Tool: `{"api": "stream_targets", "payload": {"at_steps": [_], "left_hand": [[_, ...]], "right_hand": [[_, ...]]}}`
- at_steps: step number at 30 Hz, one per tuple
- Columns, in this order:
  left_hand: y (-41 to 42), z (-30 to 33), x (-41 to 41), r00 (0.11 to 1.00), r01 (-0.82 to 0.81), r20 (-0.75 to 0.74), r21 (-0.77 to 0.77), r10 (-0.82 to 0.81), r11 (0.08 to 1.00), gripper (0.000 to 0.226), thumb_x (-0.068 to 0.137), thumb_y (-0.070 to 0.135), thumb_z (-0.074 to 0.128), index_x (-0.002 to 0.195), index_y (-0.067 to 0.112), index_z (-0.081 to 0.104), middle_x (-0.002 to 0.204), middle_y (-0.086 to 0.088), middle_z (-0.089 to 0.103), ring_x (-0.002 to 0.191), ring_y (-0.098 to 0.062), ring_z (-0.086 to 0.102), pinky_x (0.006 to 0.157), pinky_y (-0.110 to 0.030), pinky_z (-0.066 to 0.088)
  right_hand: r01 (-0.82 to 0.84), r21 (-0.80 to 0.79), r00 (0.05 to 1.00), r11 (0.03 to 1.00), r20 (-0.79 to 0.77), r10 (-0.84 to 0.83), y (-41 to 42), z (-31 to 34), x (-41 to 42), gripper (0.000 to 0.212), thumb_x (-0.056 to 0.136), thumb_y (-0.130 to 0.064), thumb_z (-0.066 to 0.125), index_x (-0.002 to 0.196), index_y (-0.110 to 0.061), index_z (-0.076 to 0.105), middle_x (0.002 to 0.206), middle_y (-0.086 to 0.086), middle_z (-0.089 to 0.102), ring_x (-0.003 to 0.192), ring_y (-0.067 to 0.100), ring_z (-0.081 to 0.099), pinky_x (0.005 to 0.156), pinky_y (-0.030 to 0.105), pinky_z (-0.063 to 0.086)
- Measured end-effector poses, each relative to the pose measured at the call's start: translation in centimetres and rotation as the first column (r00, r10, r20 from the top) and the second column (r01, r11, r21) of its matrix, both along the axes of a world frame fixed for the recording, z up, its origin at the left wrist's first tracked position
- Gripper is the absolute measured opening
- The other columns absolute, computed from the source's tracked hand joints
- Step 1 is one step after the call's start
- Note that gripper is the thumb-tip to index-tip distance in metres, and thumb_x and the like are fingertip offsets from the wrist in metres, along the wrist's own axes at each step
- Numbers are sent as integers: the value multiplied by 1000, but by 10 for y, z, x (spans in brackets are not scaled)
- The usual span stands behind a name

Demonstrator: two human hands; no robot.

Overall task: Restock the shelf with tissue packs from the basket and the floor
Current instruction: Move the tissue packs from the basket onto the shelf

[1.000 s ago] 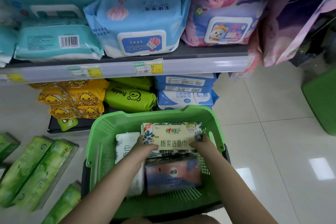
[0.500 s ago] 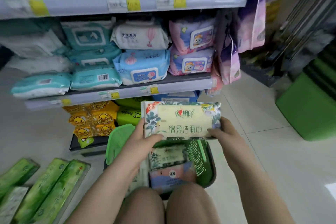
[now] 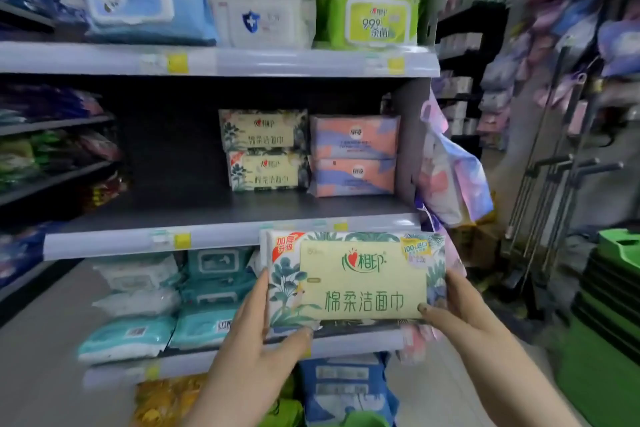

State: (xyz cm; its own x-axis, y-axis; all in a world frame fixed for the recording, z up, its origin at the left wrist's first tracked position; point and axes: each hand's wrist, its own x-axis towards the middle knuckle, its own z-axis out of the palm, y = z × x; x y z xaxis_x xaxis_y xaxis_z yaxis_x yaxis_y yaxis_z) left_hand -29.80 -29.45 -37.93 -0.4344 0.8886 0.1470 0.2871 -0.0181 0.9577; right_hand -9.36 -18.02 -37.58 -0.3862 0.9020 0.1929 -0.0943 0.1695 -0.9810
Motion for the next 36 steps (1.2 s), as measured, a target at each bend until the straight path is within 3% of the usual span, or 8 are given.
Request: {"api": "stream_targets", "payload": {"at_steps": [5,10,14,17,20,28,31,36], "left_hand": [[17,34,-21,997,-24,-66,145,34,989,88,67,43,70,134,62,16,142,28,36,128,-5,43,110,-39,34],[46,60,-58,993,-112,-4,277,118,954,64,83,11,63,133,41,38,125,21,53,113,-1,51,91,-27,43],[73,66,-95,978,-195,2,341,207,919,51,83,2,62,107,44,48,107,25,57,101,2,55,87,-30,43],[100,63,-125,958,-271,10,348,286,897,47,80,-1,65,100,39,51,98,23,58,94,-1,57,85,-32,43],[130,59,-155,926,-366,32,331,377,870,39,78,0,68,104,26,52,92,19,58,91,-14,59,81,-31,41],[190,49,-211,880,-411,-186,167,438,896,22,85,14,61,101,20,48,91,6,56,72,-1,49,58,-24,38],[204,46,-217,863,-400,-314,58,397,915,33,85,13,57,113,21,43,95,2,56,74,-11,52,55,-24,38],[215,40,-225,822,-427,-433,-40,370,903,43,83,16,55,125,18,46,112,-8,63,93,-27,58,70,-29,43]], "right_hand": [[0,150,1000,989,-22,4,15,42,-25,52,85,4,54,110,-41,53,102,-22,70,98,-4,63,98,32,42],[5,164,997,986,-81,9,44,63,-66,52,85,-4,57,128,-32,48,116,-12,66,110,7,60,104,38,41],[-25,194,989,981,-135,52,73,67,-110,49,85,6,53,119,-30,51,113,-11,66,100,0,63,86,18,51],[9,201,993,979,-120,16,106,60,-147,55,84,6,57,128,-24,45,132,-1,54,116,13,54,103,35,41],[11,225,997,974,-81,8,135,58,-180,52,83,5,56,124,-25,46,123,-5,58,110,10,57,102,37,43],[-108,230,976,967,209,60,198,52,-231,41,86,1,49,120,-21,41,116,-6,57,98,8,54,77,13,44],[-113,298,949,948,316,14,207,45,-235,42,88,1,49,122,-22,39,110,-7,52,99,8,51,64,-1,40],[-126,421,819,898,555,-145,225,37,-245,55,87,-10,47,139,-22,34,129,11,47,117,30,47,78,24,37]]}}
